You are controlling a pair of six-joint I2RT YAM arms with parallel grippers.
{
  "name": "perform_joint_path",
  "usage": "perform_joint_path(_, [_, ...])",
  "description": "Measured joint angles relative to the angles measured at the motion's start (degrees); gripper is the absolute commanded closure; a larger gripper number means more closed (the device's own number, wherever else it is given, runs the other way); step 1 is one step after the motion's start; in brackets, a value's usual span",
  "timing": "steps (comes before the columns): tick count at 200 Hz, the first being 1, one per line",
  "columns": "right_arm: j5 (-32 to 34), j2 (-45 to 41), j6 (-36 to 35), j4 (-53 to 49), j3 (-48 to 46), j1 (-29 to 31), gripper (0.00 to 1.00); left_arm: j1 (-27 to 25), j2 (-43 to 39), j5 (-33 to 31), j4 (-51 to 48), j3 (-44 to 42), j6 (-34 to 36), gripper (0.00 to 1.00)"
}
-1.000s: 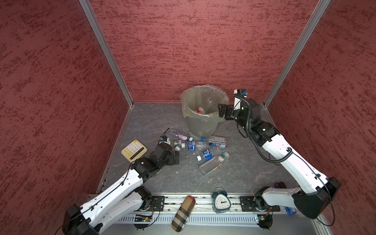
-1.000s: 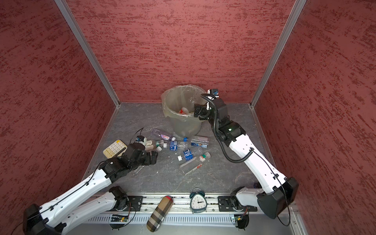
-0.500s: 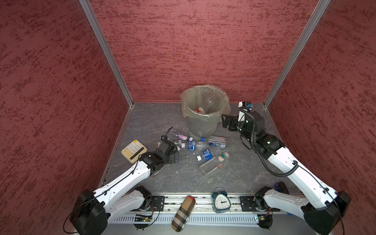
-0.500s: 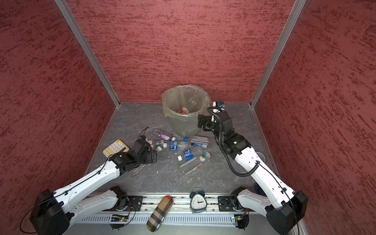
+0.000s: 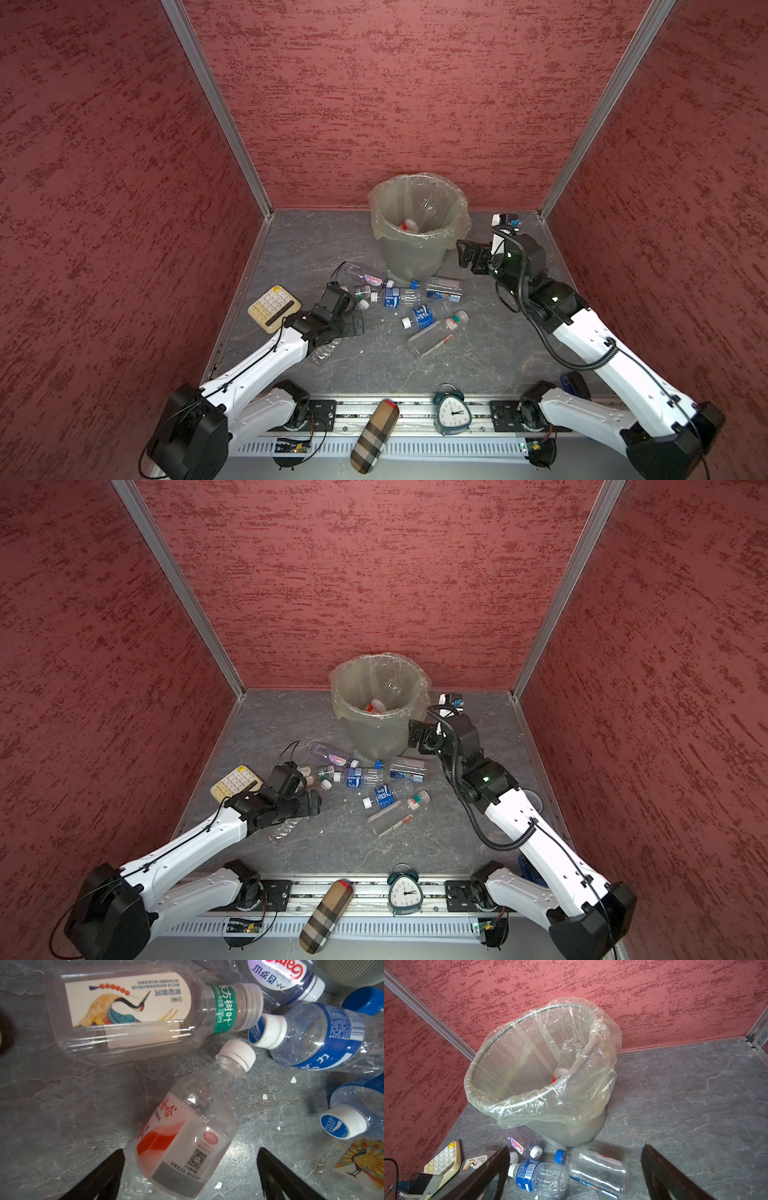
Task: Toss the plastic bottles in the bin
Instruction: 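Withdraw the right gripper from the bin while the left lowers onto the red-labelled bottle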
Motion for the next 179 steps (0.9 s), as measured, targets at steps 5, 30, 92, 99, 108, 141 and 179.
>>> perform_joint_path(5, [0.0,0.0,0.0,0.0,0.0,0.0,0.01,0.0,0.2,0.3,0.0,0.0,0.0,0.01])
perform_joint_path(30, [0.0,0.0,0.0,0.0,0.0,0.0,0.01,0.0,1.5,1.5,0.3,-0.2,0.2,0.01])
perform_joint_path(92, [0.0,0.3,0.2,0.0,0.0,0.0,0.03,-1.1,4.3,2.6,0.5,-0.3,0.0,0.01])
perform_joint_path(99, [0.0,0.4,0.2,0.0,0.0,0.0,0.05,-1.4,4.6,2.6,0.5,-0.3,-0.2,0.01])
perform_joint_path(108, [0.0,0.4,0.2,0.0,0.0,0.0,0.06,-1.8,5.0,2.6,0.4,-0.3,-0.4,0.02])
perform_joint_path(141, [0.0,0.4,0.6,0.1,-0.6,0.0,0.12,-3.3,6.0,2.5,0.3,-0.3,-1.0,0.05])
perform_joint_path(179, [0.0,0.4,1.2,0.0,-2.9,0.0,0.19,-4.0,6.0,1.9,-0.3,-0.3,-1.9,0.11])
